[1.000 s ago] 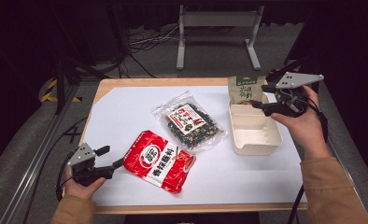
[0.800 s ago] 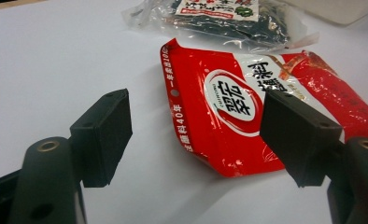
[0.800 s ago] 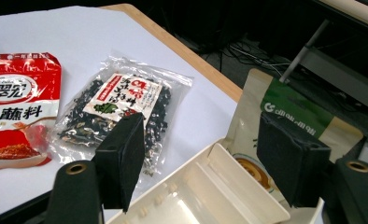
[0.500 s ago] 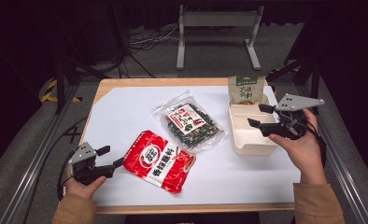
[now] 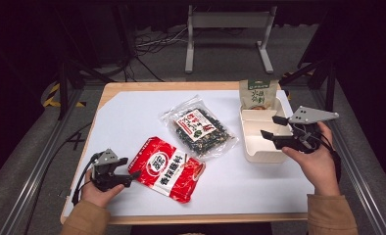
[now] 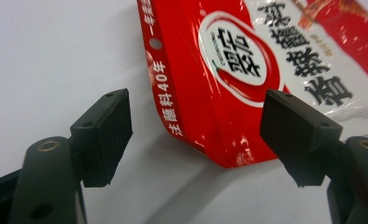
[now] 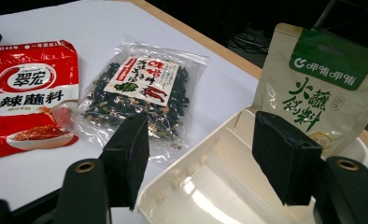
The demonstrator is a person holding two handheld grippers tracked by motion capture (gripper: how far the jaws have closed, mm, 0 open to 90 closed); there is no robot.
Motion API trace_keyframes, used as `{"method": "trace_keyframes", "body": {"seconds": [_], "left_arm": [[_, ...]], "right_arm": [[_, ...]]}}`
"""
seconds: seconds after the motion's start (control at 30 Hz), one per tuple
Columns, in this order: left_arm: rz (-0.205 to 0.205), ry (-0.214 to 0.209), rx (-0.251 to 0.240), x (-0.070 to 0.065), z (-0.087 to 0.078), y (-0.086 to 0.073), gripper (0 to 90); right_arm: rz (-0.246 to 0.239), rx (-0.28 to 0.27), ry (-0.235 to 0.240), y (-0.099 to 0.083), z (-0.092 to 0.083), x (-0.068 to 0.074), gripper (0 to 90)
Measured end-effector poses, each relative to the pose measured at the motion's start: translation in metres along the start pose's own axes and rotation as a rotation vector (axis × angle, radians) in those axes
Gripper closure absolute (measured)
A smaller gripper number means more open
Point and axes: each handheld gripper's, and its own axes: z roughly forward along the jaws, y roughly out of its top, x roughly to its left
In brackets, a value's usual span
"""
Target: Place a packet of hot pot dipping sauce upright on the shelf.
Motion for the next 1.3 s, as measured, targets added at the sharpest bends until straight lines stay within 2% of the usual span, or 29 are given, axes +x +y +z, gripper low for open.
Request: {"method": "trace_keyframes", "body": {"seconds": [0.2, 0.33, 0.53, 0.57, 0.6, 0.63, 0.67, 0.73, 0.83, 0.87, 0.9, 1.0, 1.07, 1.17, 1.2, 1.3], "left_arm": [[-0.009, -0.029, 0.048, 0.0, 0.009, 0.0, 25.1], [-0.026, -0.067, 0.056, 0.001, 0.012, 0.0, 24.7], [-0.03, -0.086, 0.052, 0.001, 0.013, 0.0, 26.6], [-0.041, -0.132, 0.05, 0.0, 0.013, 0.0, 28.0], [-0.041, -0.132, 0.05, 0.0, 0.013, 0.0, 29.1], [-0.056, -0.155, 0.051, -0.001, 0.013, 0.0, 29.1], [-0.053, -0.164, 0.05, -0.001, 0.013, 0.001, 29.9], [-0.049, -0.166, 0.046, -0.003, 0.012, 0.001, 32.2], [-0.032, -0.167, 0.045, -0.005, 0.012, 0.002, 36.1], [-0.035, -0.171, 0.046, -0.005, 0.012, 0.002, 37.3], [-0.057, -0.185, 0.036, -0.006, 0.013, 0.002, 39.4], [-0.064, -0.189, 0.017, -0.006, 0.011, 0.003, 43.6], [-0.081, -0.218, -0.01, -0.007, 0.01, 0.004, 48.2], [-0.049, -0.174, -0.028, -0.013, 0.008, 0.006, 56.1], [-0.032, -0.168, -0.028, -0.014, 0.009, 0.007, 59.1], [-0.03, -0.174, -0.025, -0.017, 0.011, 0.008, 70.0]], "right_arm": [[0.006, 0.001, 0.003, -0.004, 0.001, -0.001, 36.5], [0.007, 0.007, 0.002, -0.006, 0.003, -0.001, 36.5], [0.011, 0.012, 0.007, -0.009, 0.009, -0.001, 37.4], [0.01, 0.01, 0.009, -0.009, 0.009, -0.001, 37.7], [0.01, 0.01, 0.009, -0.009, 0.009, -0.001, 37.7], [0.006, 0.004, 0.009, -0.009, 0.01, 0.0, 38.9], [-0.008, 0.005, 0.003, -0.009, 0.01, 0.0, 41.4], [-0.023, 0.001, 0.0, -0.009, 0.011, 0.0, 43.3], [-0.013, -0.015, 0.032, -0.009, 0.01, 0.0, 47.0], [-0.01, -0.019, 0.035, -0.009, 0.01, 0.0, 47.1], [-0.012, -0.023, 0.031, -0.009, 0.01, 0.0, 47.3], [-0.009, -0.031, 0.031, -0.008, 0.009, 0.0, 48.2], [-0.011, -0.044, 0.031, -0.008, 0.008, 0.001, 48.1], [-0.013, -0.052, 0.035, -0.007, 0.008, 0.001, 48.0], [-0.016, -0.051, 0.034, -0.007, 0.008, 0.002, 47.9], [-0.02, -0.051, 0.037, -0.007, 0.009, 0.002, 47.8]]}}
